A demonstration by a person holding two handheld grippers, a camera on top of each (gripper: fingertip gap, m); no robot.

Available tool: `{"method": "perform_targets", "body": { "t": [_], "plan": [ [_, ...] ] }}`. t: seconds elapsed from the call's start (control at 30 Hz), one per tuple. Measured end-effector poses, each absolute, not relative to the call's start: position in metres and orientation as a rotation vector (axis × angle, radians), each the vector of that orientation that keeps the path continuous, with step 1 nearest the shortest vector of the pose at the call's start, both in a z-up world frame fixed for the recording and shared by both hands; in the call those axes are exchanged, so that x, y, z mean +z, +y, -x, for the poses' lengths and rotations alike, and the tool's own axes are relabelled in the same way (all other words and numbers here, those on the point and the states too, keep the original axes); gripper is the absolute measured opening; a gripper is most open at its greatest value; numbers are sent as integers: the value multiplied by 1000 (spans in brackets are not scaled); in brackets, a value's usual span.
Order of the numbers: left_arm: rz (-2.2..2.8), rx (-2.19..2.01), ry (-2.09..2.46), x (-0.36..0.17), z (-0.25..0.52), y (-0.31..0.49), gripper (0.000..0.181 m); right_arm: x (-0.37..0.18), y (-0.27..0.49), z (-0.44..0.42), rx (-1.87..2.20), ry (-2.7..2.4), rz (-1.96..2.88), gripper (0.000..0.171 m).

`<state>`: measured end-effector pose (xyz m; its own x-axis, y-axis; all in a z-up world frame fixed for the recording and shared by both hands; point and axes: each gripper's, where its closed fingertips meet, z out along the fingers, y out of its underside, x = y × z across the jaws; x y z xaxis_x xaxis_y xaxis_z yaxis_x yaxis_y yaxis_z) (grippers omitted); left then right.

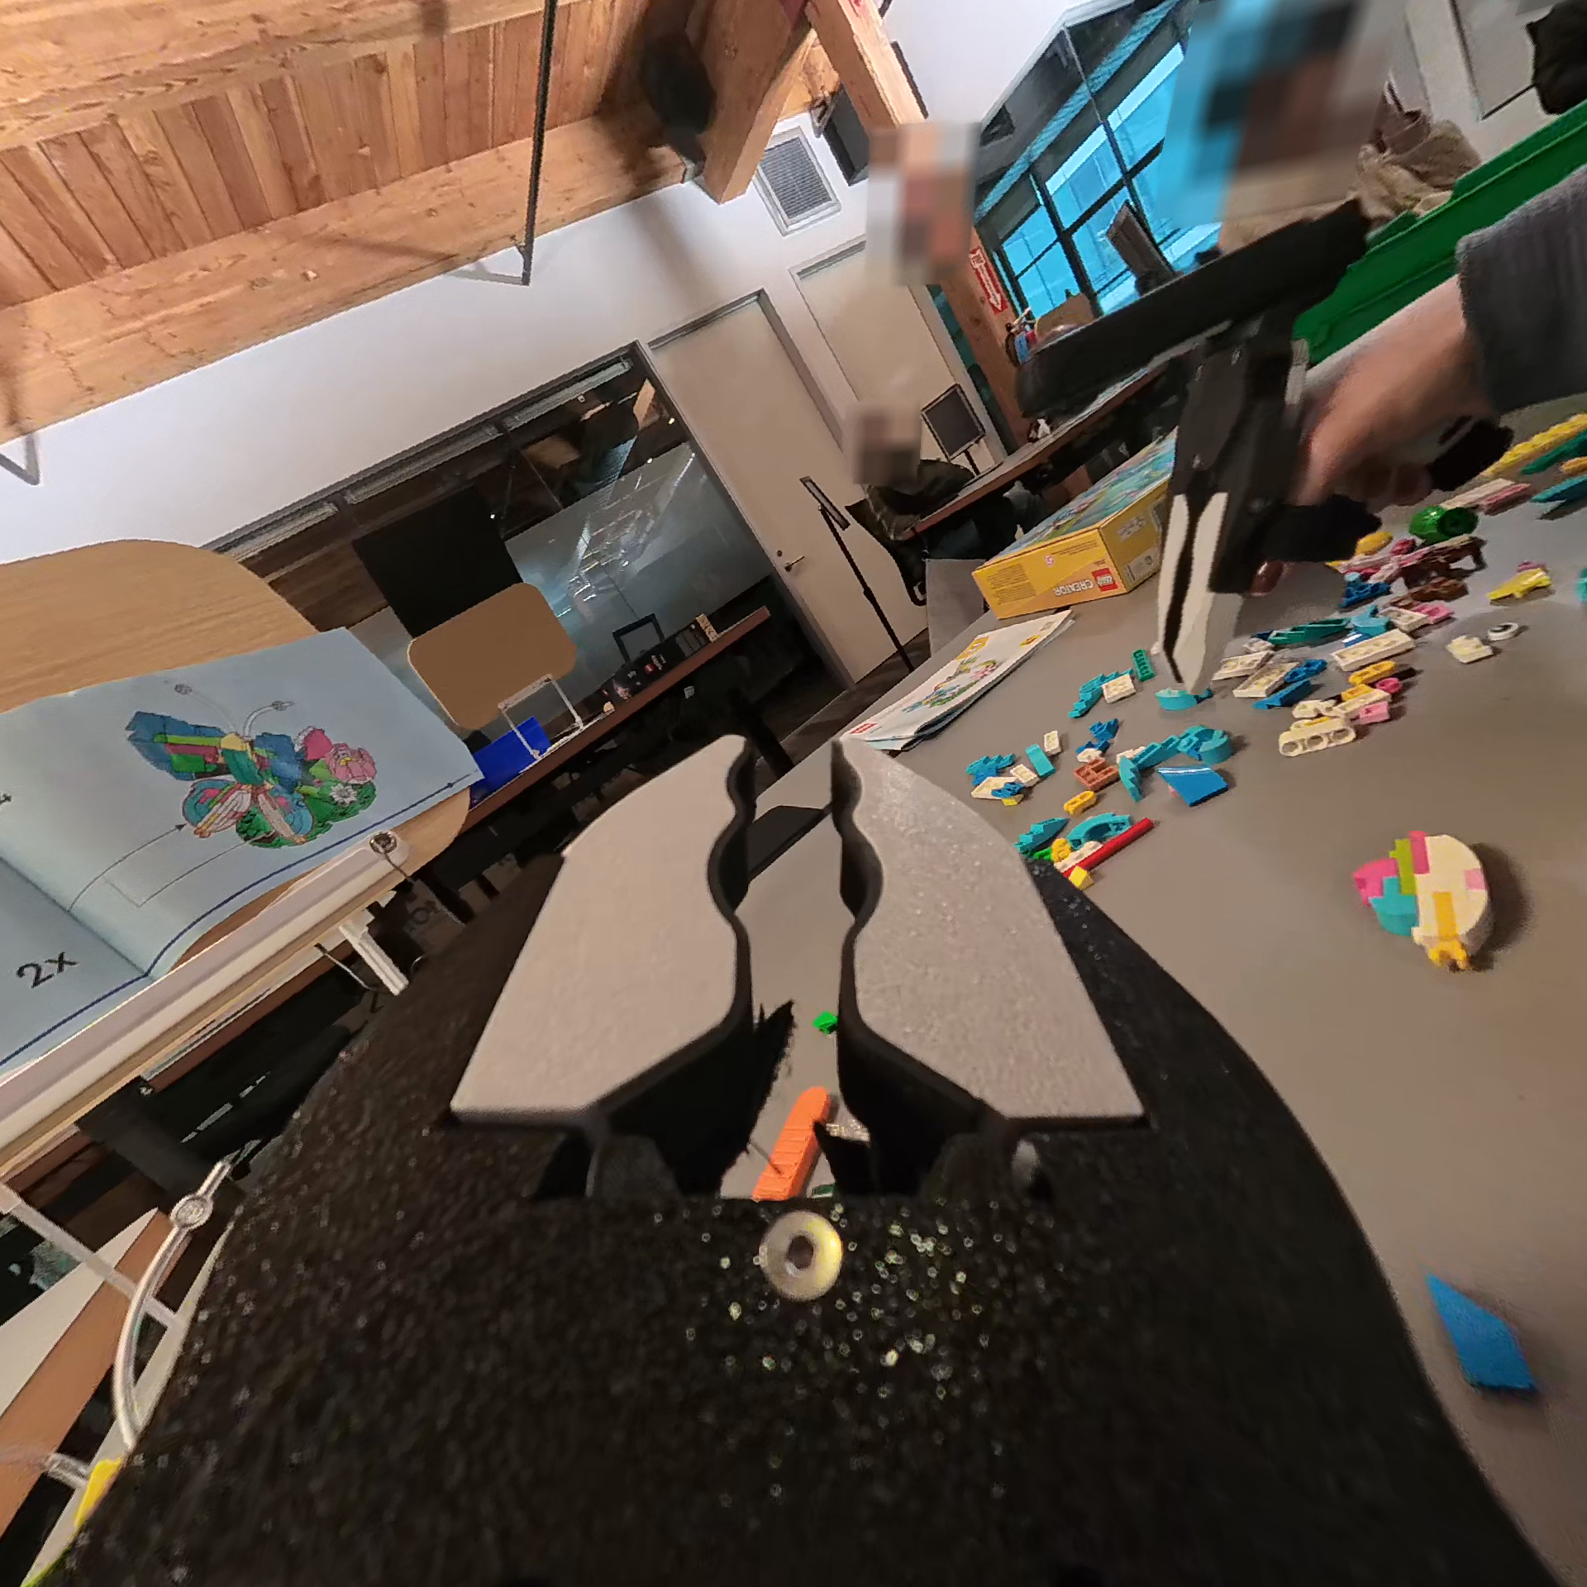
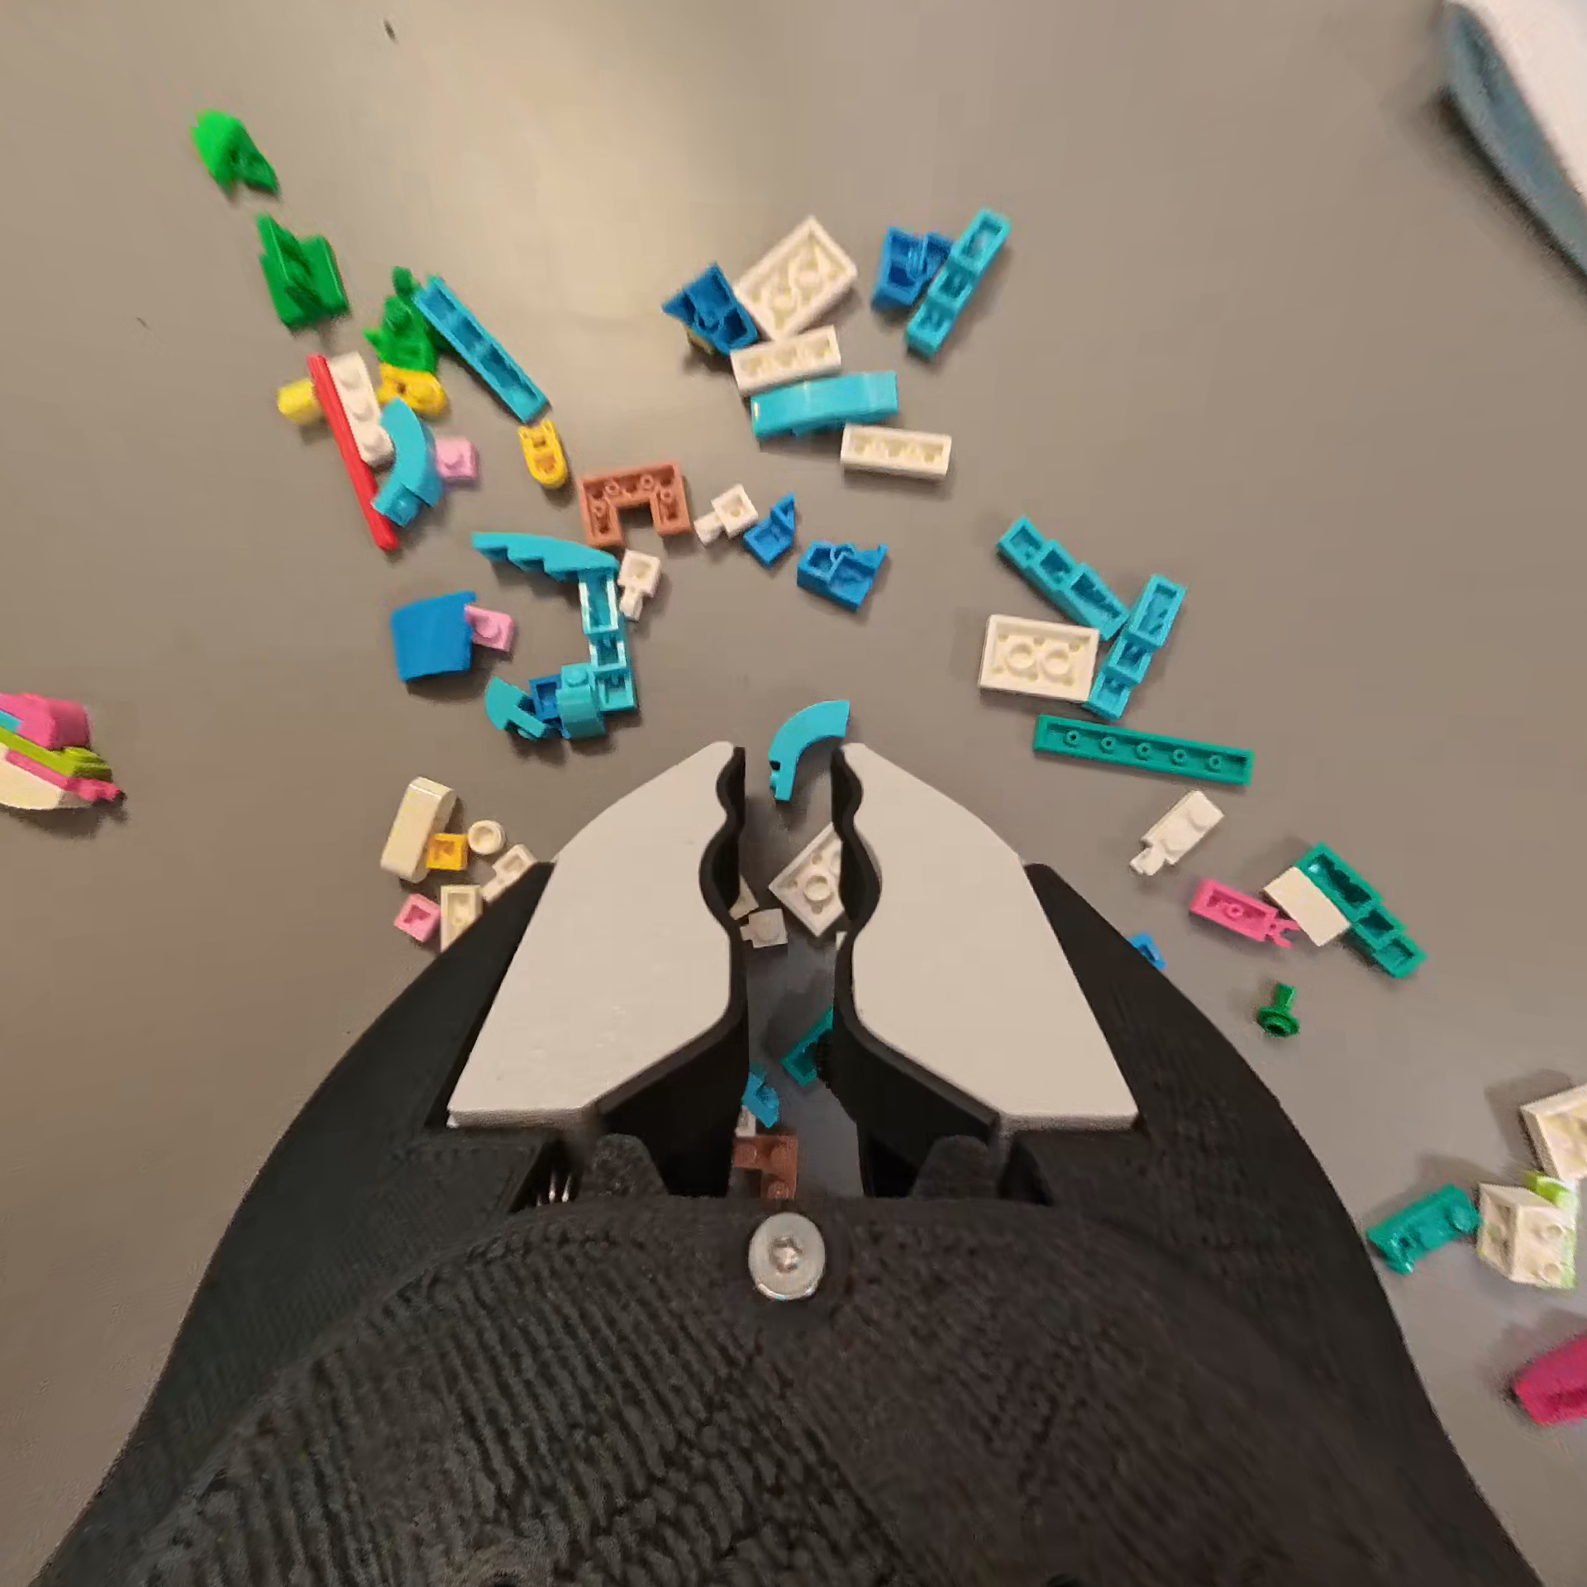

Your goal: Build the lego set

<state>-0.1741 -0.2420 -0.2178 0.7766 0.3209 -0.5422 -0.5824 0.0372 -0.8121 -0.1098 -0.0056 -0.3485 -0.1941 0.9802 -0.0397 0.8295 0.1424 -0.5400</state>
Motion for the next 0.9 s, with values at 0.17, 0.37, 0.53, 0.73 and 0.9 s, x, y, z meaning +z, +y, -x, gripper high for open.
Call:
{"method": "perform_targets", "body": {
  "t": [0.17,0.37,0.53,0.73,0.9],
  "plan": [
    [1388,694,281,-222,168,-238,21,-353,-6,114,643,-2131,1716,5],
    [1455,737,563,-245,135,-223,46,-301,-108,124,1288,-2333,1441,5],
    [1424,894,860,-268,103,-215,41,-280,-202,101,1660,-2668,1136,5],
    [1431,899,991,-280,87,-213,27,-282,-232,89,1763,-2814,1046,5],
    [1562,867,980,-289,96,-212,8,-289,-226,98,1699,-2758,1023,17]
  ]
}}
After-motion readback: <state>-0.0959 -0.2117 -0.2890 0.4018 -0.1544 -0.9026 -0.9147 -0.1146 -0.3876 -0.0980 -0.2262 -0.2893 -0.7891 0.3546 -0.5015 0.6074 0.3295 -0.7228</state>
